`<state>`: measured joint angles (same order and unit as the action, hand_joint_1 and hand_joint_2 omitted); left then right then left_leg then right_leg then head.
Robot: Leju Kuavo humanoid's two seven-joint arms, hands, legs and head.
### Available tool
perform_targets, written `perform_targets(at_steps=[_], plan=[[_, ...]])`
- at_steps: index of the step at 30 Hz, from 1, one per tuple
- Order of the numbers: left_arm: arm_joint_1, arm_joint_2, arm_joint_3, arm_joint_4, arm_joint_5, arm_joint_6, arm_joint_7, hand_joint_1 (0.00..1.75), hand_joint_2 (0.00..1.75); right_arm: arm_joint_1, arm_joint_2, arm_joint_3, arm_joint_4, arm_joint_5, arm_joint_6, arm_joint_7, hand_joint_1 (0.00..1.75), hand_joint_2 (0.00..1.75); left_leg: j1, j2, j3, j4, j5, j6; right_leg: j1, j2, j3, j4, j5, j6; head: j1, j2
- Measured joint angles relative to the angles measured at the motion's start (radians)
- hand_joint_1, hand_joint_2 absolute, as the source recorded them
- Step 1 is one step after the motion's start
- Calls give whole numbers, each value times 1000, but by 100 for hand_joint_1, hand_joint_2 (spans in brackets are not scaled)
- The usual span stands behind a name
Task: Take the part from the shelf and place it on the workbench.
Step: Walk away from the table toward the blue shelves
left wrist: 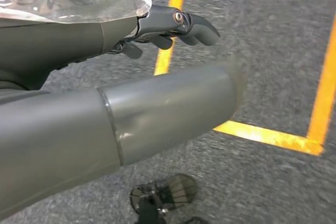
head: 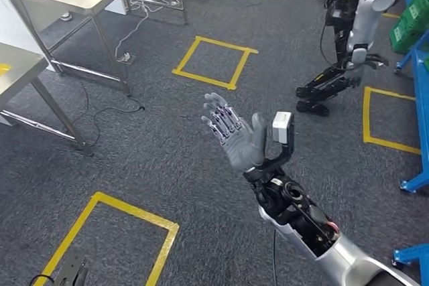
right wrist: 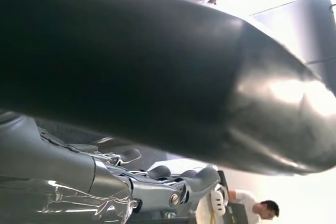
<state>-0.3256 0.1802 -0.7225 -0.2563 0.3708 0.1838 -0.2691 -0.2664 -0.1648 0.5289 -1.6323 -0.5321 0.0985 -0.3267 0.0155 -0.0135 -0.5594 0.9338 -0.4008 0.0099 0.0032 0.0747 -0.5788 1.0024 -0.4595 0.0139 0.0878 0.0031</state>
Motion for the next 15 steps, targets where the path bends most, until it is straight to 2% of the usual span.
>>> perform_targets(at_steps=[1, 2, 3, 4, 5, 6, 8, 9, 10, 11, 12, 14, 15], plan=[[0, 0, 0, 0, 0, -1, 0, 0, 0, 1, 0, -2, 0, 1, -2, 0, 0, 0, 0, 11, 1, -1, -1, 3, -2, -33, -29, 64, -33, 5, 5, 0], [0, -1, 0, -1, 2, -2, 0, 0, 0, 1, 0, -3, 0, 2, -3, 0, 0, 0, 0, 23, 2, -1, -2, 5, -5, -55, -66, 139, -68, 10, 10, 0], [2, -1, 0, -1, 3, -3, 0, 0, 0, 4, 1, -3, 0, 3, -4, 2, 0, 0, 0, 35, 2, -1, -3, 6, -9, -64, -101, 212, -95, 15, 12, 0], [3, -2, 0, -1, 6, -6, 0, 0, 0, 7, 1, -3, 0, 5, -6, 4, 0, 0, 0, 47, 3, 0, -5, 6, -13, -67, -123, 255, -104, 19, 12, 0], [3, -3, 0, -1, 8, -10, 0, 0, 0, 10, 1, -4, 0, 8, -8, 8, 0, 0, 1, 57, 3, 0, -6, 5, -16, -69, -128, 264, -97, 22, 13, 0], [3, -5, 0, -1, 12, -14, 0, 0, 0, 11, 1, -4, -1, 10, -11, 13, 0, 0, 2, 68, 6, 1, -8, 2, -19, -72, -111, 227, -70, 24, 14, 0], [1, -9, 0, -1, 24, -22, 0, 0, 0, 12, 1, -6, -5, 10, -15, 24, 0, 0, 3, 88, 12, 3, -14, -5, -21, -96, -35, 76, 0, 26, 18, 0], [-1, -9, 0, -1, 32, -25, -1, 0, 0, 11, 1, -7, -8, 7, -16, 29, 0, 0, 1, 97, 15, 4, -18, -10, -18, -115, 1, 5, 23, 24, 19, 0], [-3, -10, 0, -1, 38, -26, -1, 0, 0, 10, 1, -7, -12, 4, -17, 32, 0, 0, -1, 104, 17, 5, -20, -15, -15, -127, 23, -36, 33, 18, 18, 0], [-6, -10, 0, -1, 43, -27, -2, 0, 0, 10, 1, -8, -15, 0, -17, 35, 0, 0, -4, 111, 18, 6, -21, -20, -11, -131, 30, -51, 31, 12, 16, 0], [-8, -10, 0, -1, 46, -28, -2, 0, 0, 10, 1, -8, -17, -3, -17, 37, 0, 0, -6, 119, 19, 6, -20, -25, -8, -126, 30, -50, 31, 4, 12, 0], [-13, -14, 0, -1, 49, -28, -3, 0, 0, 12, 0, -9, -21, -6, -18, 39, 0, 0, -3, 132, 20, 8, -23, -36, -8, -104, 29, -51, 36, -10, 6, 0], [-15, -15, 0, -1, 49, -28, -3, 0, 0, 12, 0, -9, -24, -6, -18, 39, 0, 0, -1, 121, 17, 17, -32, -41, -9, -94, 28, -52, 39, -16, 4, 0]])
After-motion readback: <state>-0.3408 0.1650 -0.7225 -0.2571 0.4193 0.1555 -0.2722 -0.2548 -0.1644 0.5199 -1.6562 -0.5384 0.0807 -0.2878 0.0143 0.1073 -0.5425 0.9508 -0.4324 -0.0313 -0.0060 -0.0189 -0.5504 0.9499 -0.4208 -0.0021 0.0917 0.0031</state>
